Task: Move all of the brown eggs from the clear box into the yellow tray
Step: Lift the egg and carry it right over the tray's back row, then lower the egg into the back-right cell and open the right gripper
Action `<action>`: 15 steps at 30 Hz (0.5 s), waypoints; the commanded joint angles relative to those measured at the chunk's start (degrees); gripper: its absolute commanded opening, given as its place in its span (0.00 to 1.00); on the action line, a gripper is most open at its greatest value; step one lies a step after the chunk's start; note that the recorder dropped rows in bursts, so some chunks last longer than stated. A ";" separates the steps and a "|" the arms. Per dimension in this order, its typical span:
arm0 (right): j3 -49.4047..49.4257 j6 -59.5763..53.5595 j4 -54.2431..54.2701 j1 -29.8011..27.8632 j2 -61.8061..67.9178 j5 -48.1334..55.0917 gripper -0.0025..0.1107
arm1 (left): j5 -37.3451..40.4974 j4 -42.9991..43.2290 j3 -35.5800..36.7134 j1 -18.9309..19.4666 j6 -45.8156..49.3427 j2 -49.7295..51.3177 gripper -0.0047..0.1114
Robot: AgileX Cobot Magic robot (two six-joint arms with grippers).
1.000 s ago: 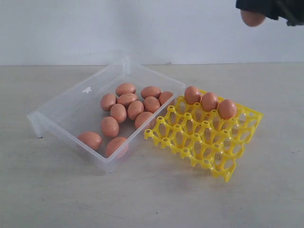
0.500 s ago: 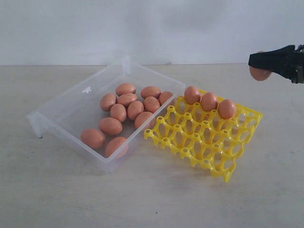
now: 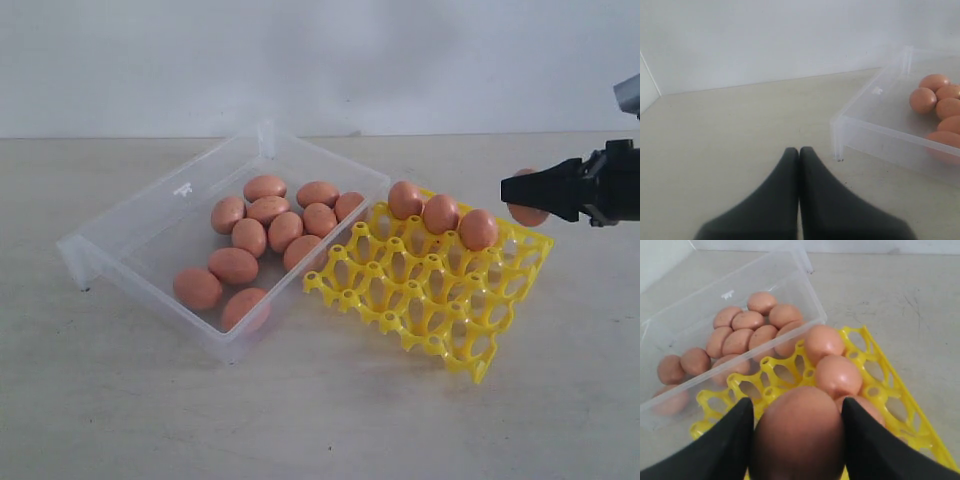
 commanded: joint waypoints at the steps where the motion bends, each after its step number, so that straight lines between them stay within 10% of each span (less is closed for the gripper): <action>1: 0.08 -1.36 0.18 0.04 3.68 3.46 0.02 | -0.41 -0.21 0.18 -0.04 -0.52 -0.10 0.00; 15: 0.08 -10.49 9.25 0.04 6.54 7.11 0.02 | -0.42 -0.21 0.18 -0.04 -0.52 -0.10 0.00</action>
